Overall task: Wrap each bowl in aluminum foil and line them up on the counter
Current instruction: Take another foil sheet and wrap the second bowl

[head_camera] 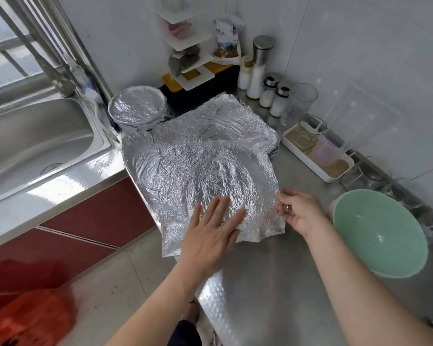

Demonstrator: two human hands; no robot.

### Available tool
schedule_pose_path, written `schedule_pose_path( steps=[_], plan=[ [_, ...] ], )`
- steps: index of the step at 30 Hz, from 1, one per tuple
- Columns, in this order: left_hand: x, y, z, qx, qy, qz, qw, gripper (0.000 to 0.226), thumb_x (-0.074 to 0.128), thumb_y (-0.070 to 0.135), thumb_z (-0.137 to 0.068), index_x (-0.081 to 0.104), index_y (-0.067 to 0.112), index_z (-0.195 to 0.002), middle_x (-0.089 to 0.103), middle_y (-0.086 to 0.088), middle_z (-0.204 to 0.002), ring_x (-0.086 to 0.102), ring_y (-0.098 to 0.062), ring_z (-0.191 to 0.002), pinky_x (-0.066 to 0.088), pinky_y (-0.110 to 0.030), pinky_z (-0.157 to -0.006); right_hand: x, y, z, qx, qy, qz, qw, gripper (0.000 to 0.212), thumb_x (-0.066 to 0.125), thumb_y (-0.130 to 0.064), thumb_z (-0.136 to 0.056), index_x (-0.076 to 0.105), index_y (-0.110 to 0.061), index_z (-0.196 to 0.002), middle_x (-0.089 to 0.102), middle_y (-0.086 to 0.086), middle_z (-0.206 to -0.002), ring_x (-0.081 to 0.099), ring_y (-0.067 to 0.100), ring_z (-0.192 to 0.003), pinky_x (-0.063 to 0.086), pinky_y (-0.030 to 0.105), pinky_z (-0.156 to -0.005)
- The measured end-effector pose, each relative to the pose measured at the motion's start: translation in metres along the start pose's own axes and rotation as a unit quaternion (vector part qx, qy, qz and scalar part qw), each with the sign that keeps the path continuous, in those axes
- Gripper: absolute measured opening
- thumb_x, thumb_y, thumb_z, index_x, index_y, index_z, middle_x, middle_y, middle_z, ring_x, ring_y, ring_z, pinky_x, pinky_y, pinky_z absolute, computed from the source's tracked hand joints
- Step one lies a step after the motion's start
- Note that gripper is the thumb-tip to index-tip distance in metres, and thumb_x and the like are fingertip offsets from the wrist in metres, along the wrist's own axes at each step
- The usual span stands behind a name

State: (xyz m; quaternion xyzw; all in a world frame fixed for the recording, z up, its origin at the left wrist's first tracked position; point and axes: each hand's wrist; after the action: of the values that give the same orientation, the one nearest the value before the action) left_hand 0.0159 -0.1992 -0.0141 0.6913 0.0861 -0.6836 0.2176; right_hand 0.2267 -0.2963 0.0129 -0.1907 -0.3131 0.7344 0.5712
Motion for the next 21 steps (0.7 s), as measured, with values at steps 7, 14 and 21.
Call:
schedule_pose_path(
  steps=[7, 14, 21],
  plan=[
    [-0.007, -0.012, 0.002, 0.038, 0.088, 0.099, 0.99, 0.041, 0.04, 0.04, -0.101, 0.053, 0.027, -0.137, 0.048, -0.003, -0.147, 0.039, -0.025, -0.14, 0.029, -0.048, -0.115, 0.006, -0.006, 0.007, -0.144, 0.073, 0.207, 0.965, 0.047, 0.062, -0.01, -0.086, 0.05, -0.014, -0.13, 0.059, 0.01, -0.106, 0.06, 0.024, -0.075, 0.057, 0.034, -0.061],
    [-0.01, -0.018, 0.009, 0.029, 0.211, 0.185, 0.959, 0.015, 0.067, 0.026, -0.087, 0.077, 0.015, -0.09, 0.068, 0.005, -0.09, 0.058, -0.018, -0.086, 0.049, -0.032, -0.069, 0.02, 0.032, 0.06, -0.579, -0.016, 0.486, 0.654, 0.015, 0.072, -0.005, -0.08, 0.072, -0.009, -0.094, 0.062, 0.005, -0.096, 0.055, 0.024, -0.092, 0.039, 0.024, -0.082],
    [-0.007, -0.026, 0.013, 0.036, 0.19, 0.16, 0.968, 0.026, 0.058, 0.033, -0.091, 0.078, 0.017, -0.096, 0.071, 0.004, -0.102, 0.057, -0.016, -0.101, 0.05, -0.028, -0.08, 0.009, 0.065, 0.051, -0.609, -0.13, 0.546, 0.561, 0.006, 0.076, -0.015, -0.079, 0.071, -0.012, -0.08, 0.06, -0.001, -0.088, 0.052, 0.02, -0.084, 0.051, 0.033, -0.07]
  ],
)
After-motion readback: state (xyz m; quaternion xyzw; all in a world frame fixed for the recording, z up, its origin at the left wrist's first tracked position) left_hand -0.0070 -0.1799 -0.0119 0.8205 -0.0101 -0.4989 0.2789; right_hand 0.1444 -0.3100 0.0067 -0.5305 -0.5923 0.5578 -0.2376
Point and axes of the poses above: each hand's wrist, its own z-axis away from the middle knuckle, its own x-axis out of the palm, y = z × x
